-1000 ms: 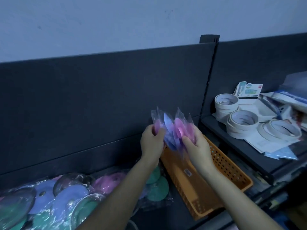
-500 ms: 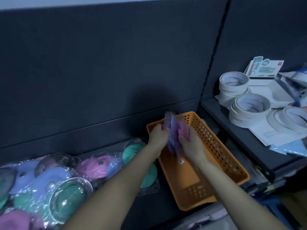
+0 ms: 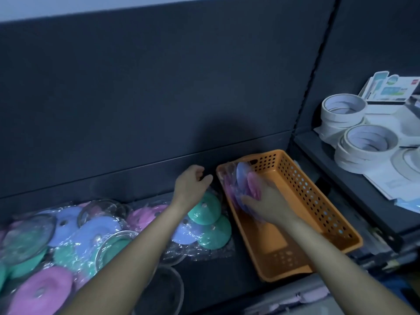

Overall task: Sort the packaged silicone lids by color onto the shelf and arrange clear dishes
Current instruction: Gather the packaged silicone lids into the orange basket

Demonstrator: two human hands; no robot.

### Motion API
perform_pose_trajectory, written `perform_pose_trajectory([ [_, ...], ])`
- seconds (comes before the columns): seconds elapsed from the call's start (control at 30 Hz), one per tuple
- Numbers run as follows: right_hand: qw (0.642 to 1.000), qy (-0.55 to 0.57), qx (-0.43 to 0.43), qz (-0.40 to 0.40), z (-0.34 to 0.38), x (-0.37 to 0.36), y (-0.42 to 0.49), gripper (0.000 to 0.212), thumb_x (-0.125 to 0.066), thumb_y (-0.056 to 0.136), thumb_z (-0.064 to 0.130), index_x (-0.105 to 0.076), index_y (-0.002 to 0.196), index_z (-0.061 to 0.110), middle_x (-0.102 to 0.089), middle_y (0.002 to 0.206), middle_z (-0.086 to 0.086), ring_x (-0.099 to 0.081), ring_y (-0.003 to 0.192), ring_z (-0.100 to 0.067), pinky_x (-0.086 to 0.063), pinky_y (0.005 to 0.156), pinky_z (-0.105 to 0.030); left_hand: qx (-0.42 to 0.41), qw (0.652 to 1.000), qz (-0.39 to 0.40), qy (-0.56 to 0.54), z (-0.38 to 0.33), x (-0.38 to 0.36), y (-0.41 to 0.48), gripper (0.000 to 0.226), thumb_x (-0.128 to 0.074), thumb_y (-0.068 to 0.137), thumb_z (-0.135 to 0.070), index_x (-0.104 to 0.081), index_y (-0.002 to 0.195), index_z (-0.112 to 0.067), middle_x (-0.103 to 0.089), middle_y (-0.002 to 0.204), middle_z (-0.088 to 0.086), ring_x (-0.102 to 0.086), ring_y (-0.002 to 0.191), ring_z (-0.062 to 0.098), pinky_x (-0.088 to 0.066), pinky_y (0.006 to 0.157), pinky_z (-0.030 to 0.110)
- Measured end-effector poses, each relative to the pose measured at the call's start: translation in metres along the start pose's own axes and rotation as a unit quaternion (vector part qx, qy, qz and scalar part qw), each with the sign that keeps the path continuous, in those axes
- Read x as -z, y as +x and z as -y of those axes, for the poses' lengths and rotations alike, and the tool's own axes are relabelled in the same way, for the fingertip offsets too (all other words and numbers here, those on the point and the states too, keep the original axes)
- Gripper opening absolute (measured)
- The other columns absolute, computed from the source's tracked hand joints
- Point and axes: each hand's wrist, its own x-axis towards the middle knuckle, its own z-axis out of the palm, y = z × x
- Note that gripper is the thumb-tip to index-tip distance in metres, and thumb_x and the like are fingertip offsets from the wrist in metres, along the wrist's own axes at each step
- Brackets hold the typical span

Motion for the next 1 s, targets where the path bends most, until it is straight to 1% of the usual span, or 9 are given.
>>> perform_pose_trajectory([
  [0.03, 0.999, -0.008, 0.016, -0.033, 0.007, 0.003, -0.004, 0.053, -0.053, 0.071, 0.055, -0.054, 0.105, 0.014, -0.053, 0.107, -0.007, -0.05, 0.104, -0.03, -0.04, 0.084, -0.031, -0.008, 1.0, 0.003, 0.019, 0.012, 0.008, -0.004, 0.036, -0.065, 0.086, -0.023, -0.061, 0.118, -0.008, -0.066, 0.116, 0.006, -0.061, 0.106, 0.018, -0.039, 0.086, 0.018],
  [0.2, 0.982, 0.027, 0.14, -0.122, 0.055, -0.002, -0.032, 0.041, -0.064, 0.084, 0.007, -0.057, 0.124, 0.0, -0.05, 0.134, -0.017, -0.045, 0.126, -0.03, -0.019, 0.095, -0.006, -0.086, 0.976, 0.071, 0.189, 0.058, 0.041, -0.028, 0.036, -0.071, 0.08, -0.025, -0.064, 0.113, -0.011, -0.064, 0.11, 0.006, -0.059, 0.104, 0.023, -0.034, 0.076, 0.019],
  [0.37, 0.979, 0.004, 0.202, -0.038, 0.082, -0.046, -0.041, 0.044, -0.05, 0.079, -0.009, -0.058, 0.121, -0.001, -0.051, 0.135, -0.017, -0.049, 0.125, -0.028, -0.017, 0.1, -0.006, -0.147, 0.928, 0.227, 0.257, 0.091, 0.047, -0.047, 0.081, -0.078, 0.062, -0.047, -0.047, 0.131, -0.02, -0.048, 0.132, 0.002, -0.045, 0.124, 0.021, -0.038, 0.103, 0.028],
  [0.47, 0.98, -0.064, 0.184, 0.032, 0.079, -0.076, -0.032, 0.06, -0.042, 0.08, -0.008, -0.038, 0.139, 0.001, -0.033, 0.148, -0.017, -0.031, 0.139, -0.024, -0.018, 0.109, -0.015, -0.158, 0.878, 0.221, 0.394, 0.094, 0.035, -0.052, 0.099, -0.076, 0.062, -0.05, -0.029, 0.141, -0.013, -0.024, 0.147, 0.014, -0.025, 0.137, 0.032, -0.029, 0.11, 0.043],
  [0.53, 0.982, -0.088, 0.156, 0.066, 0.075, -0.086, -0.025, 0.07, -0.043, 0.083, -0.006, -0.02, 0.148, 0.007, -0.019, 0.154, -0.016, -0.018, 0.144, -0.022, -0.018, 0.114, -0.02, -0.156, 0.869, 0.221, 0.414, 0.092, 0.029, -0.052, 0.104, -0.075, 0.066, -0.047, -0.02, 0.146, -0.007, -0.008, 0.155, 0.017, -0.012, 0.143, 0.034, -0.022, 0.115, 0.045],
  [0.6, 0.978, -0.11, 0.145, 0.097, 0.073, -0.089, -0.019, 0.076, -0.046, 0.084, -0.001, -0.011, 0.15, 0.012, -0.012, 0.156, -0.016, -0.01, 0.146, -0.024, -0.016, 0.116, -0.024, -0.169, 0.876, 0.214, 0.397, 0.094, 0.029, -0.05, 0.094, -0.071, 0.071, -0.043, -0.025, 0.144, -0.004, -0.016, 0.153, 0.017, -0.021, 0.14, 0.034, -0.023, 0.114, 0.039],
  [0.77, 0.976, -0.122, 0.117, 0.134, 0.073, -0.089, -0.016, 0.074, -0.055, 0.089, 0.02, -0.013, 0.15, 0.013, -0.01, 0.157, -0.013, -0.012, 0.145, -0.026, -0.014, 0.115, -0.025, -0.202, 0.905, 0.186, 0.326, 0.102, 0.043, -0.037, 0.035, -0.052, 0.08, -0.026, -0.057, 0.109, -0.008, -0.057, 0.115, 0.009, -0.055, 0.107, 0.03, -0.045, 0.088, 0.035],
  [0.9, 0.982, -0.124, 0.098, 0.099, 0.073, -0.09, -0.016, 0.064, -0.051, 0.093, 0.024, -0.021, 0.148, 0.011, -0.023, 0.154, -0.012, -0.03, 0.138, -0.027, -0.026, 0.111, -0.028, -0.203, 0.932, 0.171, 0.248, 0.106, 0.062, -0.023, 0.027, -0.045, 0.091, -0.027, -0.063, 0.099, -0.009, -0.061, 0.099, 0.008, -0.059, 0.098, 0.028, -0.045, 0.083, 0.036],
  [1.0, 0.984, -0.123, 0.091, 0.086, 0.075, -0.089, -0.017, 0.067, -0.048, 0.091, 0.009, -0.016, 0.15, 0.01, -0.015, 0.157, -0.009, -0.024, 0.142, -0.024, -0.024, 0.112, -0.025, -0.197, 0.957, 0.105, 0.183, 0.105, 0.076, -0.019, 0.03, -0.047, 0.092, -0.025, -0.068, 0.097, -0.005, -0.069, 0.099, 0.012, -0.062, 0.097, 0.027, -0.042, 0.085, 0.034],
])
